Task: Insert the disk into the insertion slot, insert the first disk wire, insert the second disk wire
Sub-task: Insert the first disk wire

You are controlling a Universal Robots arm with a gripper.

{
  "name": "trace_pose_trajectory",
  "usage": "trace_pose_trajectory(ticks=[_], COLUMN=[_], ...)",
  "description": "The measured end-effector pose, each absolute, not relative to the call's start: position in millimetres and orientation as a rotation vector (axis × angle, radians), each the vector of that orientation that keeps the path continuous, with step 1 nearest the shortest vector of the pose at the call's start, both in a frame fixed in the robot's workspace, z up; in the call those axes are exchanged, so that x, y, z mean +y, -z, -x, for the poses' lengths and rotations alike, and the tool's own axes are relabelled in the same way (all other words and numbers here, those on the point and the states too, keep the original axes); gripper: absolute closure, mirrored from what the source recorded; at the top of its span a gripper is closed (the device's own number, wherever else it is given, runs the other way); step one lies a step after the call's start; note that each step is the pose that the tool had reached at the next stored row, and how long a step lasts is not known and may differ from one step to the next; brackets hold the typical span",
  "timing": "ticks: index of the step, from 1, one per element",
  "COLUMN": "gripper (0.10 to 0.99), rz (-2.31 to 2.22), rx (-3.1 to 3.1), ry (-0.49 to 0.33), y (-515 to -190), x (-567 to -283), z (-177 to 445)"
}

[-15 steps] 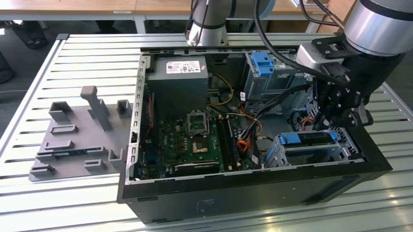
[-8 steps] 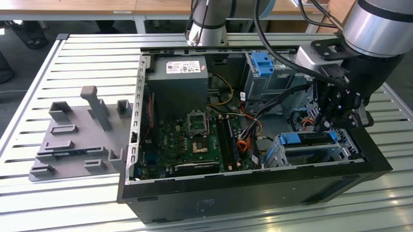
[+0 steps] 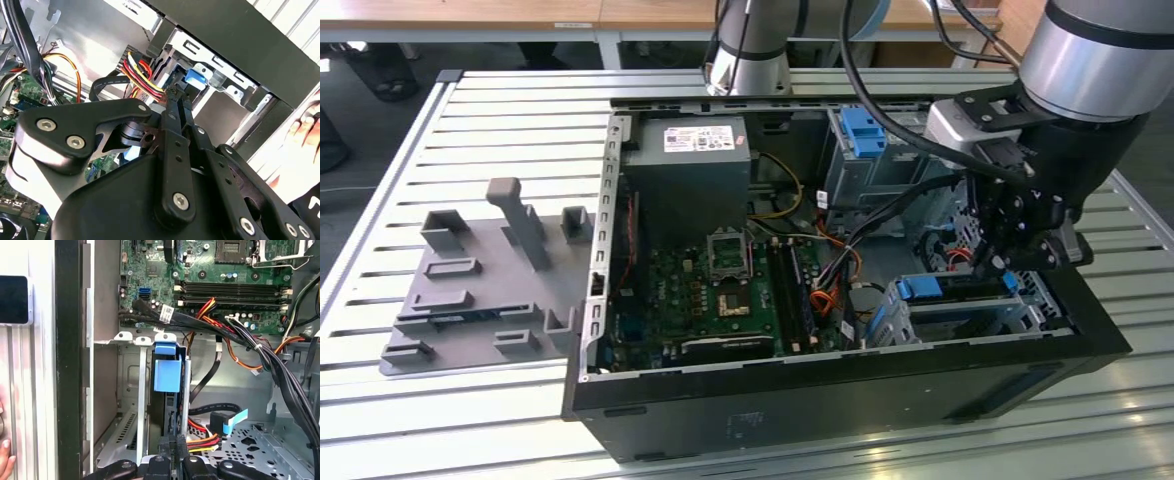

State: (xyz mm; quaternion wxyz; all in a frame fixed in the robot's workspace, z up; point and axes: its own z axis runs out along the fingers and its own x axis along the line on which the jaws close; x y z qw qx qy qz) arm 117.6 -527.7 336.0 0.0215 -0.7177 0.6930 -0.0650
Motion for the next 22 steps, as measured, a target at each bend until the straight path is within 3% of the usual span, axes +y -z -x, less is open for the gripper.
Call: trace_pose_trajectory(ticks=[22], gripper=[0.922], rz=[2.202], rx=[2.172], ry=[0.202], y=[-332.4], x=[-527.6], z=[-116.0])
